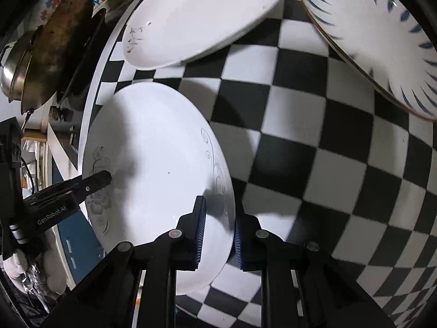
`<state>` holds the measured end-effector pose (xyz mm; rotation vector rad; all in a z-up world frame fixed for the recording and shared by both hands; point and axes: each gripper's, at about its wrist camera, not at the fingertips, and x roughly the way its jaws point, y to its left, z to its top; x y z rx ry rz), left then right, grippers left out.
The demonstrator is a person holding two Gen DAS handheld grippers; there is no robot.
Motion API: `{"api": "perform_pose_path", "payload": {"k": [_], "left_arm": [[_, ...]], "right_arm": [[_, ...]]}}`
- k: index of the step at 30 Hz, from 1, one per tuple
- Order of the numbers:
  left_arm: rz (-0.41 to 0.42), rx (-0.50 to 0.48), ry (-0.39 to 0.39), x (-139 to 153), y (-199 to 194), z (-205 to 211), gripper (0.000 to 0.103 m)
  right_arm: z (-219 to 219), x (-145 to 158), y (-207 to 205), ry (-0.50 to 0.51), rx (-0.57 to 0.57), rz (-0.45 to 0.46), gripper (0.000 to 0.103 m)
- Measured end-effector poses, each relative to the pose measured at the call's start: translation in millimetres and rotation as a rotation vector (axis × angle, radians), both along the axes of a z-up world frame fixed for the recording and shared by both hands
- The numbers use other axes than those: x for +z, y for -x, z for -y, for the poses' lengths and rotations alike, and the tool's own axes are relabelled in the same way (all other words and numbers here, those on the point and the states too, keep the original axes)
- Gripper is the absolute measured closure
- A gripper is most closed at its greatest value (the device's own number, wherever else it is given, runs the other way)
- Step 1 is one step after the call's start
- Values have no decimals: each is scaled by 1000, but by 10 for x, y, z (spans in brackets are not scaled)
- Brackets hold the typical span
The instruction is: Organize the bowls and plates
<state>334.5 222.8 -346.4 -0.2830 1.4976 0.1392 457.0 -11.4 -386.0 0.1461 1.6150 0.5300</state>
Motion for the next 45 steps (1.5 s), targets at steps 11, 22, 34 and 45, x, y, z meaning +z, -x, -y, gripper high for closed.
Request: {"api": "perform_pose_path", "payload": {"k": [11, 22, 34, 45], "left_arm": [[34, -191, 56, 318, 26, 995, 65], [3, -387, 121, 188, -165, 1954, 65], [-49, -437, 91, 84, -149, 2057, 65], [-59, -406, 90, 57, -244, 1972, 65]], "right_arm": [[1081, 321, 271, 14, -136, 43, 82], [2576, 365, 514, 56, -388, 51, 82], [2851, 123, 634, 73, -447, 16, 82], [2690, -52, 566, 57, -412, -35, 82]]}}
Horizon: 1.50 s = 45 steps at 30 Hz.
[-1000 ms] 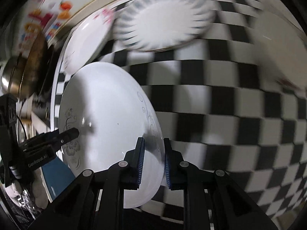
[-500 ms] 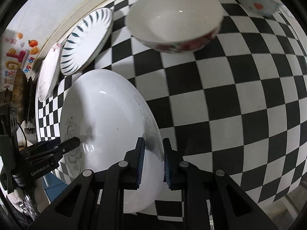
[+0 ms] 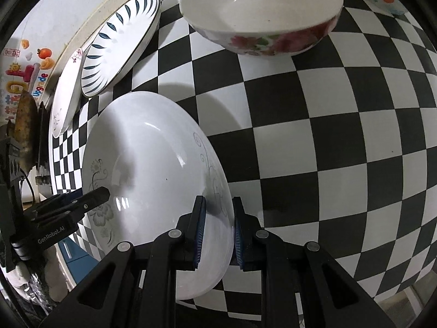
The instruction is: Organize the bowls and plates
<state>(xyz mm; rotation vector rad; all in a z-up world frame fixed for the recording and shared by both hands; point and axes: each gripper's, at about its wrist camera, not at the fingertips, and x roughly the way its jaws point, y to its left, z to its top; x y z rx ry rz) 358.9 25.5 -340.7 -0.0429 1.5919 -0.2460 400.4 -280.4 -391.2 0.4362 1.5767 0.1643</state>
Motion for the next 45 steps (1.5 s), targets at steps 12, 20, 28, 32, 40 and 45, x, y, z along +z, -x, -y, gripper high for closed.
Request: {"api": "perform_pose_path", "payload": {"k": [12, 20, 28, 32, 40, 45], "left_arm": [[160, 409, 74, 707, -361, -1298, 58], [74, 746, 130, 262, -757, -2154, 59], [48, 832, 107, -57, -1067, -2385, 59], [30, 827, 110, -196, -1150, -2386, 61], [66, 784, 45, -171, -1302, -2244, 79], [92, 775, 28, -17, -1233, -2230, 79]], "right_arm": [[-310, 1274, -578, 33, 182, 184, 56], [-1674, 1246, -2058, -68, 444, 317, 54], [-2571, 375, -3183, -38, 617, 199, 54], [-2811, 9, -3344, -43, 667, 113, 59], [-2963, -47, -3316, -50, 737, 110, 85], [-2924, -2, -3195, -61, 725, 111, 87]]}}
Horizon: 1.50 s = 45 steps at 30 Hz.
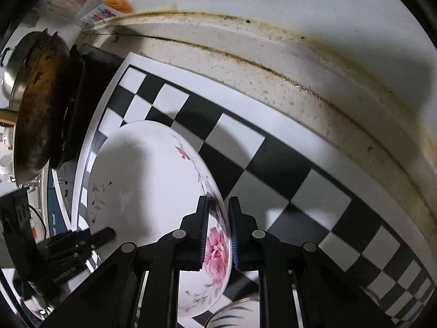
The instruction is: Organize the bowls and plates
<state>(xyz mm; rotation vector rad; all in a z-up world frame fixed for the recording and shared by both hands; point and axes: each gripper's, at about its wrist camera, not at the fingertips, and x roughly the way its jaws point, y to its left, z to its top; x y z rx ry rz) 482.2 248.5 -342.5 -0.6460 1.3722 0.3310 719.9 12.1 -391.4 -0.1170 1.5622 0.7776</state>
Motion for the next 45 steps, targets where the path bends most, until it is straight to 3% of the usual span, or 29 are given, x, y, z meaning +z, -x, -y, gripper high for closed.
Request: {"api": "perform_pose_path", "payload": {"k": [5, 13, 19, 24, 28, 35, 45], "left_arm": [[37, -45, -31, 290, 77, 73, 79], [100, -169, -36, 712, 238, 432, 79], [151, -326, -5, 1027, 407, 825, 79], [164, -468, 13, 1104, 578, 1165, 79], [142, -574, 24, 1000, 732, 1438, 79], [57, -713, 9, 637, 928, 1836, 79], [-43, -869, -75, 255, 1127, 2215, 79]], "right_arm": [[157, 231, 191, -18, -24, 16, 87], [739, 900, 597, -105, -137, 92, 87], [1391, 1363, 1097, -115, -264, 158, 87], [1966, 1577, 1706, -112, -385, 190, 87], [2348, 1518, 2266, -81, -477, 186, 87], [2765, 1025, 3026, -43, -628, 106, 87], [2979, 508, 3468, 17, -724, 47, 87]]}}
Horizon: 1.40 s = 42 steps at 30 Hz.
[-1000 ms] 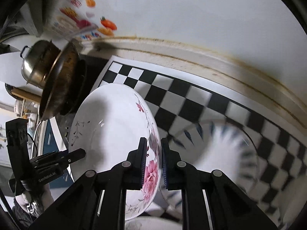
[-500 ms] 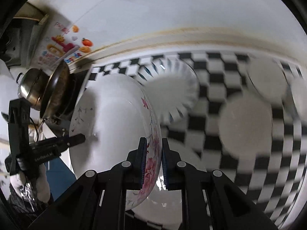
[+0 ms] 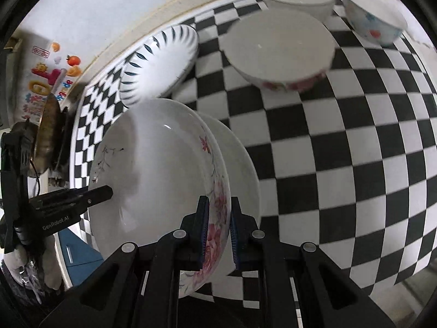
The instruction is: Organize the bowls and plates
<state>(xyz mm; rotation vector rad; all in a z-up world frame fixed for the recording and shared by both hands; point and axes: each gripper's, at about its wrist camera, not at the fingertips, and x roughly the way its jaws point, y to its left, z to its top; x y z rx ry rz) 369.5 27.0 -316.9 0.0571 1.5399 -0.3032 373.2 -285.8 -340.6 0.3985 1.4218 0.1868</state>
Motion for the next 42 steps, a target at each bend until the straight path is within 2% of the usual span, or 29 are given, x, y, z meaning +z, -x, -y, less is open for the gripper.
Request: {"api": "perform_pose_path", "payload": {"k": [5, 9, 19, 26, 29, 32, 35, 38, 42], "left_arm": [[-9, -37, -26, -84, 58, 94, 79], [17, -55, -66, -76, 66, 168, 79], [58, -93, -134, -49, 103, 308, 79], [76, -115, -150, -64, 205, 474, 79], [79, -113, -142, -12, 200, 456, 79], [53, -88, -124, -13, 215, 426, 79], [23, -38, -84, 13, 203, 312, 79], [20, 37, -33, 127, 111, 167, 79], [35, 152, 34, 352, -215, -67, 78]], "right_arm": [[29, -92, 29, 27, 13, -20, 87], [58, -168, 50, 16, 4, -35, 87], [-58, -147, -15, 84, 47, -51, 87], [-90, -111, -76, 118, 65, -72, 87], [-122, -137, -78, 144, 80, -82, 84], [-122, -160, -82, 172, 89, -106, 82], [-88, -139, -100, 132, 81, -114, 82], [-25, -7, -133, 126, 66, -101, 81], [58, 392, -294, 70, 37, -33, 79]]}}
